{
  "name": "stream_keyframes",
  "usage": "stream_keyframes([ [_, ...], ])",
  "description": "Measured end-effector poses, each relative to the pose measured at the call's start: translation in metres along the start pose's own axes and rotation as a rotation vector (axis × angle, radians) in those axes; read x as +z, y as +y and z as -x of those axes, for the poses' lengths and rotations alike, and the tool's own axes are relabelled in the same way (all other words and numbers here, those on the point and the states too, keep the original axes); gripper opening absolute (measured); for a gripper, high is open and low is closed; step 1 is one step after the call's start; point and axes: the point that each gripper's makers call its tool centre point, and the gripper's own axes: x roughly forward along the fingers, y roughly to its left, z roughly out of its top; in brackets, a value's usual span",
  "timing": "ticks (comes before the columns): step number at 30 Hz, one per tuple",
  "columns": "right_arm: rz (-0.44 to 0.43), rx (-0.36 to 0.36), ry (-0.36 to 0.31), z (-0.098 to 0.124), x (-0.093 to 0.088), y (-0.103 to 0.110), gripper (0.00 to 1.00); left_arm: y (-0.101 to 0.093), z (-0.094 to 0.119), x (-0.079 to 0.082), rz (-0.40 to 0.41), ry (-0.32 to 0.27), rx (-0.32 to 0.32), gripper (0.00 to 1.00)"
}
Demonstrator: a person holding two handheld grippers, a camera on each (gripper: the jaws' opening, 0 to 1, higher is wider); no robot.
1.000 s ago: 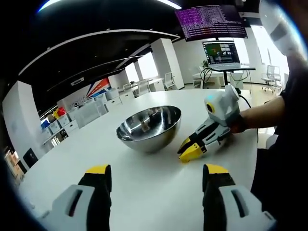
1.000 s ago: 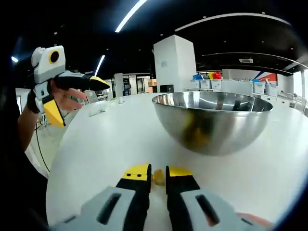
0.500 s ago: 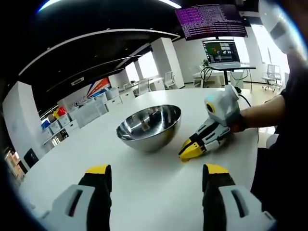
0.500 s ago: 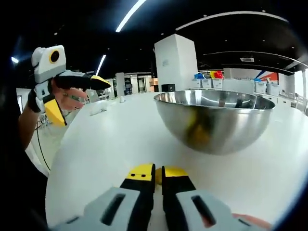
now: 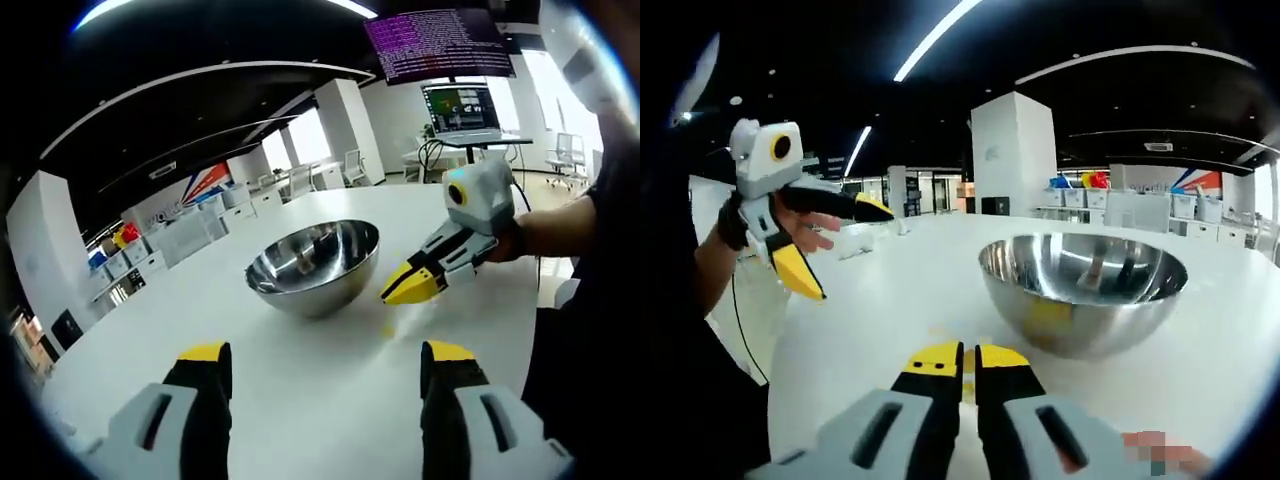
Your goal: Pick up the QQ candy scattered on the table and place it into the stainless steel bowl on the table
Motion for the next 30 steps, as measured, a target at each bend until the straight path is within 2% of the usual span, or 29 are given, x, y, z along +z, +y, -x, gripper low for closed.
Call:
stream_keyframes([
  [5,0.056,-0.04,-0.1,0.017,0.058,-0.009,0.04,0.001,0.0,0.001,-0.002,-0.004,0.001,0.77],
  [7,0.082,-0.053,-0.156,0.023,0.087,-0.015,0.04,0.001,0.0,0.002,-0.005,-0.005,0.0,0.77],
  [11,0.098,-0.075,-0.226,0.03,0.127,-0.026,0.04,0.0,0.0,0.003,-0.009,-0.006,-0.001,0.77],
  [14,0.143,-0.113,-0.267,0.031,0.153,-0.037,0.04,-0.001,0.001,0.003,-0.008,-0.006,0.0,0.77],
  [17,0.188,-0.133,-0.284,0.023,0.168,-0.046,0.04,-0.002,0.001,0.003,-0.008,-0.005,0.0,0.77],
  [20,0.194,-0.144,-0.272,0.009,0.167,-0.056,0.04,-0.003,0.001,0.003,-0.008,-0.006,-0.002,0.77],
  [23,0.228,-0.182,-0.221,-0.009,0.151,-0.073,0.04,-0.003,0.002,0.004,-0.007,-0.008,-0.003,0.77],
  [28,0.233,-0.24,-0.078,-0.041,0.096,-0.103,0.04,-0.002,0.001,0.003,-0.003,-0.005,0.002,0.77],
  [30,0.216,-0.233,-0.041,-0.05,0.077,-0.106,0.04,-0.003,0.001,0.002,-0.002,-0.004,-0.001,0.77],
])
